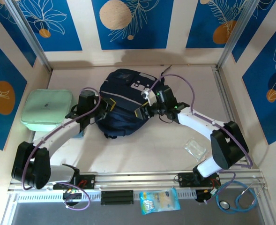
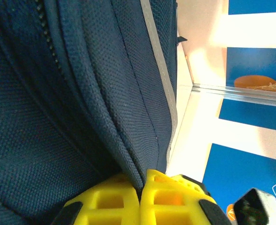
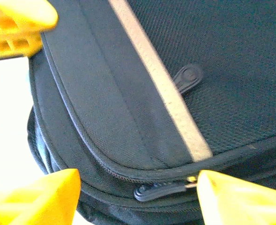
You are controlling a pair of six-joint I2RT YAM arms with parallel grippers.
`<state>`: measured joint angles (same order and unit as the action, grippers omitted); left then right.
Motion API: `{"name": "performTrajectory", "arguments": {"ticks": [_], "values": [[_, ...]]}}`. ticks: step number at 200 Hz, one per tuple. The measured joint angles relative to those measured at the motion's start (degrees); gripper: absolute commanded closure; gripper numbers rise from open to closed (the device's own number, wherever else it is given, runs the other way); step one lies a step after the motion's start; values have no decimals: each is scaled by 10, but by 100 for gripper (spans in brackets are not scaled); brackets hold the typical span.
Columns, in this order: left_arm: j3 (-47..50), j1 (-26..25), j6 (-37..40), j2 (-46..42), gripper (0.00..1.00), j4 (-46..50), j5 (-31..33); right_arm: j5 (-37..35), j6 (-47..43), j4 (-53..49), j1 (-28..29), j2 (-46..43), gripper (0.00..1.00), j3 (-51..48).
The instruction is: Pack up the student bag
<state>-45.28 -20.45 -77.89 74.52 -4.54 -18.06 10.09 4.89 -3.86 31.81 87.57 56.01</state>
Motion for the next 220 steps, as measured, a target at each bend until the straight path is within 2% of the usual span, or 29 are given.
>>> {"name": "performTrajectory", "arguments": {"ticks": [42,64,79,99,134,202,220], "values": [[-2,8,4,0,100,10,-10,-61,-5,9,15,17,27,-5],[-2,9,4,0,100,10,-13,-82,-15,22,17,17,29,-11],[-2,10,4,0,100,10,-14,-87,-25,26,18,17,34,-15],[-2,10,5,0,100,10,-16,-84,-40,30,16,17,46,-16],[-2,15,7,-3,100,11,-21,-68,-54,30,-14,18,56,-18],[-2,20,9,-6,100,12,-25,-38,-60,0,-38,52,56,9],[-2,22,11,-6,100,12,-26,-30,-60,-4,-40,56,61,16]]}}
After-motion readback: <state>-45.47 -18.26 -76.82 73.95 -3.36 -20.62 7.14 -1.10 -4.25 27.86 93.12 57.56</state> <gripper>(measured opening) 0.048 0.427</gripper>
